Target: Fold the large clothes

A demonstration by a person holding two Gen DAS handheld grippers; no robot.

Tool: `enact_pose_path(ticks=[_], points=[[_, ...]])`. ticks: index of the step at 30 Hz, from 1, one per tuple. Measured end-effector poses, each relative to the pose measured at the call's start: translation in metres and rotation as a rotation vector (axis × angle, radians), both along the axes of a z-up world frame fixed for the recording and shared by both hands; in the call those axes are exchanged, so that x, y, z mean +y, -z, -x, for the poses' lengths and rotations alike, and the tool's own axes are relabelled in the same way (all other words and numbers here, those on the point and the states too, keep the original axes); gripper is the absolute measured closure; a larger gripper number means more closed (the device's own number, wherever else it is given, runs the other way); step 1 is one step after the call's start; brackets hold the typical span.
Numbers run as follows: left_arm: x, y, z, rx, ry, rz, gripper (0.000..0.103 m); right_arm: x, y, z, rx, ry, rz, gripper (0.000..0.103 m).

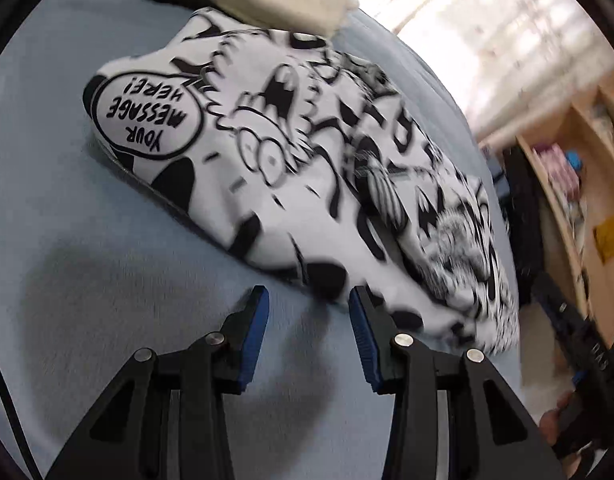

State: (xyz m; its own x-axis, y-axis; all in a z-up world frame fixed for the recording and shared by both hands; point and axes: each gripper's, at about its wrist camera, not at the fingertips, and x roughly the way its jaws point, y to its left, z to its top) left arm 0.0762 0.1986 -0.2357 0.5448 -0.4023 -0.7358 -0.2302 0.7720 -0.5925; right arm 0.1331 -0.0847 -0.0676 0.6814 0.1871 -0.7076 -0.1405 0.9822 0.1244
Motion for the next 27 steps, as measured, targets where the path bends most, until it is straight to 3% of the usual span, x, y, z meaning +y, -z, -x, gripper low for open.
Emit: enact_pose_path(ticks=[5,10,13,15,17,19,21,27], points=[[0.014,0.018,-0.027,-0.006,-0.059,0.112,0.055,0.008,0.016,-0.033,-0.01,-0.001,0.009,0.084],[0.012,0.018,-0.051,-0.041,-0.084,0.061,0.055,0.01,0.036,-0.069,-0.008,0.022,0.037,0.088],[0.013,0.015,-0.063,-0.058,-0.125,0.051,0.057,0.007,0.058,-0.085,0.038,0.031,0.043,0.089],[0.01,0.008,-0.068,-0.093,-0.149,-0.002,0.071,0.007,0.076,-0.09,0.089,0.033,0.063,0.089],[0.0,-0.008,-0.067,-0.163,-0.153,-0.084,0.086,0.009,0.085,-0.086,0.082,0.022,0.093,0.089],[-0.026,-0.038,-0.064,-0.274,-0.128,-0.257,0.09,0.012,0.087,-0.077,0.064,0.015,0.121,0.089],[-0.047,-0.061,-0.06,-0.358,-0.096,-0.358,0.092,0.012,0.09,-0.071,0.064,0.013,0.125,0.088],[-0.119,-0.113,-0.072,-0.52,0.052,-0.468,0.092,-0.014,0.092,-0.063,0.11,-0.005,-0.039,0.088]])
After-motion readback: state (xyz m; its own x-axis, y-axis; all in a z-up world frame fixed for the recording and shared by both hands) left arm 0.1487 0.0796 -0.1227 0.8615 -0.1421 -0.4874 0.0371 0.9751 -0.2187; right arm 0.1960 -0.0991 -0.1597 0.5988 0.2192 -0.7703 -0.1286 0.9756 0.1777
